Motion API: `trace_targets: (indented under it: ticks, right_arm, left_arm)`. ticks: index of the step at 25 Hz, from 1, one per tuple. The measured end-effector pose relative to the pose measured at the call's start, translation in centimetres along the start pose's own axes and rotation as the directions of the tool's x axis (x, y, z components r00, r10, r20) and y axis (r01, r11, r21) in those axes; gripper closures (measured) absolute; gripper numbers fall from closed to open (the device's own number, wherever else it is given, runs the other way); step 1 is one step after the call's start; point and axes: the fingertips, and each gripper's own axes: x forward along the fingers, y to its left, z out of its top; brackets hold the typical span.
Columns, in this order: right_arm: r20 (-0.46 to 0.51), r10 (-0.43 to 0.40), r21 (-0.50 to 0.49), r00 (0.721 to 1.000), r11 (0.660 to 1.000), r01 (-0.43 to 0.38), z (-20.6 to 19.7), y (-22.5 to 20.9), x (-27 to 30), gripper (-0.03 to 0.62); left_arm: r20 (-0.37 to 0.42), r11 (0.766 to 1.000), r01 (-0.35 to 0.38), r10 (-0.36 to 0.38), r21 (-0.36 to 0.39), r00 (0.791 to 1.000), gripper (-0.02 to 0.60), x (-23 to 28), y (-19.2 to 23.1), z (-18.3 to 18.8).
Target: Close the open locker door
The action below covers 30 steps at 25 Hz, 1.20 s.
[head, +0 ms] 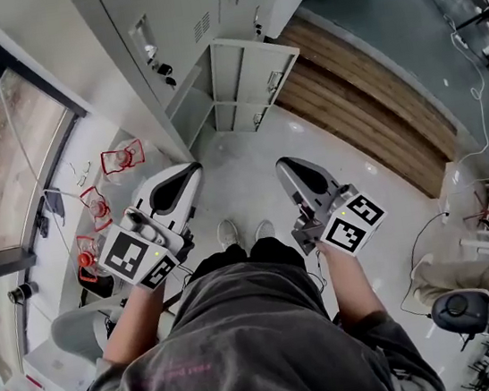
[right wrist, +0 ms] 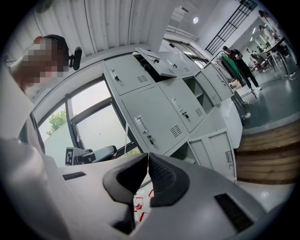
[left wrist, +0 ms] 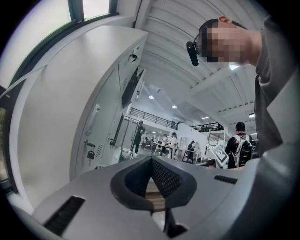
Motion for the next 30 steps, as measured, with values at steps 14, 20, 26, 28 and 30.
trace_targets:
  ticks: [14,20,26,28,30]
  right_arm:
    - [-0.008,0.009,-0.006,1.0,1.0,-0.009,3.4,-5.7,2.7,0.571]
    - [-0.026,0.027,0.002,0.999,1.0,-0.027,5.5,-9.8,4.0,0.571]
    - [-0.063,0.043,-0.008,0.997,0.999,-0.043,7.1,-13.7,5.6,0.571]
    - [-0.074,0.048,-0.017,0.996,0.999,-0.049,7.7,-15.0,6.1,0.571]
    - [-0.085,0.049,-0.026,0.995,0.998,-0.051,8.2,-16.4,6.5,0.571]
  left_arm:
    - [-0.002,0.999,-0.048,0.048,0.005,0.999,0.571,4.9,2.8,0.4]
    - [-0.013,0.997,-0.08,0.08,0.001,0.997,0.571,9.0,4.0,0.3]
    - [-0.02,0.993,-0.122,0.121,-0.01,0.992,0.571,12.6,5.4,-0.1]
    - [-0.023,0.991,-0.133,0.132,-0.014,0.991,0.571,13.9,5.8,-0.3]
    - [-0.027,0.99,-0.14,0.139,-0.018,0.99,0.571,15.3,6.1,-0.5]
